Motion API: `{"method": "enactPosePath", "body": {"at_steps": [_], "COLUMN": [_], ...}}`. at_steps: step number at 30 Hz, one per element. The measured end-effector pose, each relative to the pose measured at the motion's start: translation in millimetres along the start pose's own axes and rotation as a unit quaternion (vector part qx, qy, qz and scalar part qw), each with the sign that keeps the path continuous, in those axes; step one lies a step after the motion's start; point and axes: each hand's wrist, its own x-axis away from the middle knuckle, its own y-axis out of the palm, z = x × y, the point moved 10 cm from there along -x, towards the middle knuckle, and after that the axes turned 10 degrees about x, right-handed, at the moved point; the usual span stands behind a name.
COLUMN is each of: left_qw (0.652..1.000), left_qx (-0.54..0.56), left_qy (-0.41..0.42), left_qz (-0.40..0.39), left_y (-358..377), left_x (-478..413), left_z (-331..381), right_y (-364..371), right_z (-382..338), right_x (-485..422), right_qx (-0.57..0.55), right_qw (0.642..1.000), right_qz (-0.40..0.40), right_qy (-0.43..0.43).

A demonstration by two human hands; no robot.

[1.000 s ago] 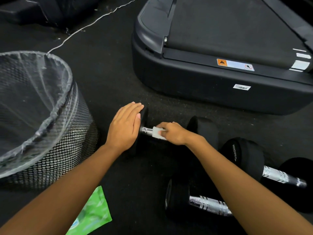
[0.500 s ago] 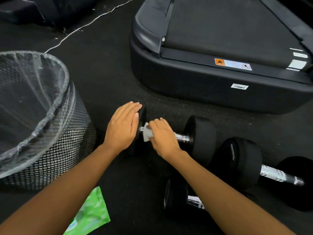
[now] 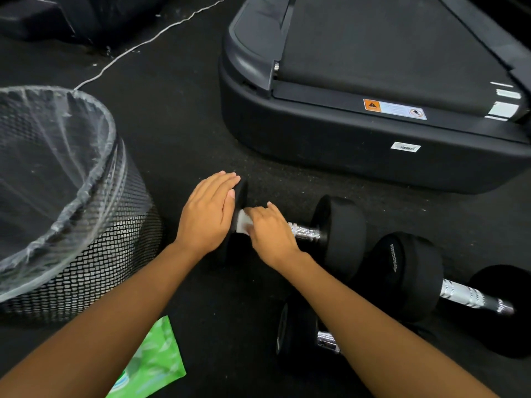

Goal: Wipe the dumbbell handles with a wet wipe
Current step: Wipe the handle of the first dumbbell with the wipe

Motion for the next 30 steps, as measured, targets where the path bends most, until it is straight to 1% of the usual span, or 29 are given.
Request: {"method": "enactPosePath", "body": {"at_steps": [2,4,5,7,9,12,15,18,22,25,27,30], "left_qw": [1.0,1.0,1.0,1.0,1.0,1.0,1.0,1.0,1.0,1.0,1.0,1.0], "left_qx": [-0.004,-0.005,-0.003,-0.001,-0.003,-0.003,0.0,-0.001,-0.003,-0.005,-0.005,-0.002], "left_qy": [0.007,0.008,0.006,0.003,0.005,0.005,0.007,0.006,0.001,-0.002,-0.001,0.003], "left_qz": [0.0,-0.003,-0.004,-0.003,0.0,0.0,0.003,0.0,-0.006,-0.008,-0.009,-0.005], "left_y": [0,0,0,0,0,0,-1,-1,1,1,1,0], "left_x": [1,2,2,3,3,2,3,3,3,2,2,2], "left_z": [2,2,2,1,1,1,1,2,2,0,0,1], "right_y": [6,16,20,22,20,18,6,-7,-17,-13,-13,-17], "right_z": [14,36,42,44,31,14,18,23,15,-8,-11,3], "right_x": [-4,-6,-6,-8,-11,-11,-2,7,4,0,3,15], "right_qx": [-0.058,-0.141,-0.165,-0.163,-0.141,-0.109,-0.115,-0.07,-0.039,0.031,0.035,0.03], "right_qw": [0.996,0.975,0.963,0.957,0.966,0.982,0.988,0.996,0.999,0.999,0.999,0.997], "right_qz": [-0.067,-0.154,-0.183,-0.204,-0.186,-0.129,-0.081,-0.06,-0.006,0.024,0.04,0.064], "right_qy": [0.015,0.08,0.108,0.13,0.114,0.08,0.057,0.02,0.037,0.004,-0.003,0.002]}}
